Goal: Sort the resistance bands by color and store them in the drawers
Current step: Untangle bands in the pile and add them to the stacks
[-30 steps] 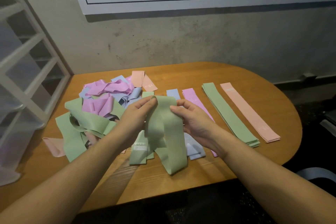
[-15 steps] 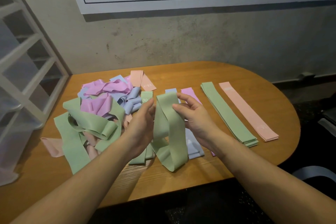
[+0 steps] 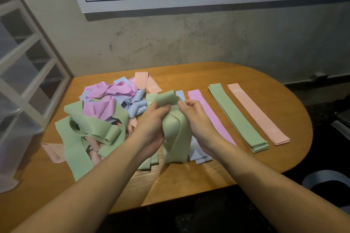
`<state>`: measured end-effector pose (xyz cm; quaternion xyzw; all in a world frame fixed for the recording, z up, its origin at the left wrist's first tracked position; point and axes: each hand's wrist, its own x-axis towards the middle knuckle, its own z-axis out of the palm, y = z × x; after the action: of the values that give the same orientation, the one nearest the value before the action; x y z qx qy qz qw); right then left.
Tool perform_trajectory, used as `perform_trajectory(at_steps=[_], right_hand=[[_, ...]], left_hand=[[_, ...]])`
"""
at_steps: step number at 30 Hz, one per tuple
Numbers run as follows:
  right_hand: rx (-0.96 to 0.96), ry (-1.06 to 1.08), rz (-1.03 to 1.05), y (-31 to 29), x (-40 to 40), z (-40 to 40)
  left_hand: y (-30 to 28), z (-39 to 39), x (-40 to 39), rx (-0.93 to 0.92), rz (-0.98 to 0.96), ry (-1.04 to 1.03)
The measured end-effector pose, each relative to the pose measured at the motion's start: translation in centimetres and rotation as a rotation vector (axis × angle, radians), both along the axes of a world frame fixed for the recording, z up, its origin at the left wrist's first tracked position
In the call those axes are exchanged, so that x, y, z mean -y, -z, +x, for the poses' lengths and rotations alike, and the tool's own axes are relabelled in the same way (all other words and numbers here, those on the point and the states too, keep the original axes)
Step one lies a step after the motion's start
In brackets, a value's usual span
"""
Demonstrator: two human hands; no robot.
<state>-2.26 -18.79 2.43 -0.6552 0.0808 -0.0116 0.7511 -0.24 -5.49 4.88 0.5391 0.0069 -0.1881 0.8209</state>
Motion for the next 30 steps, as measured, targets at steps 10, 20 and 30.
perform_trajectory(at_steps=[10, 20, 30], right_hand=[[-0.064, -0.245, -0.151, 1.1, -0.1, -1.1], [-0.014, -0.196, -0.241, 1.3, -0.1, -1.5], [-0.254, -0.32, -0.21, 0.5, 0.3, -1.8]], left_hand=[[-2.0, 1.9, -0.7, -0.231, -0.245, -0.048], [-0.9, 3.8, -1.0, -0.295, -0.421, -0.181], [0.9, 4.6, -1.6, -0.379, -0.304, -0.296]])
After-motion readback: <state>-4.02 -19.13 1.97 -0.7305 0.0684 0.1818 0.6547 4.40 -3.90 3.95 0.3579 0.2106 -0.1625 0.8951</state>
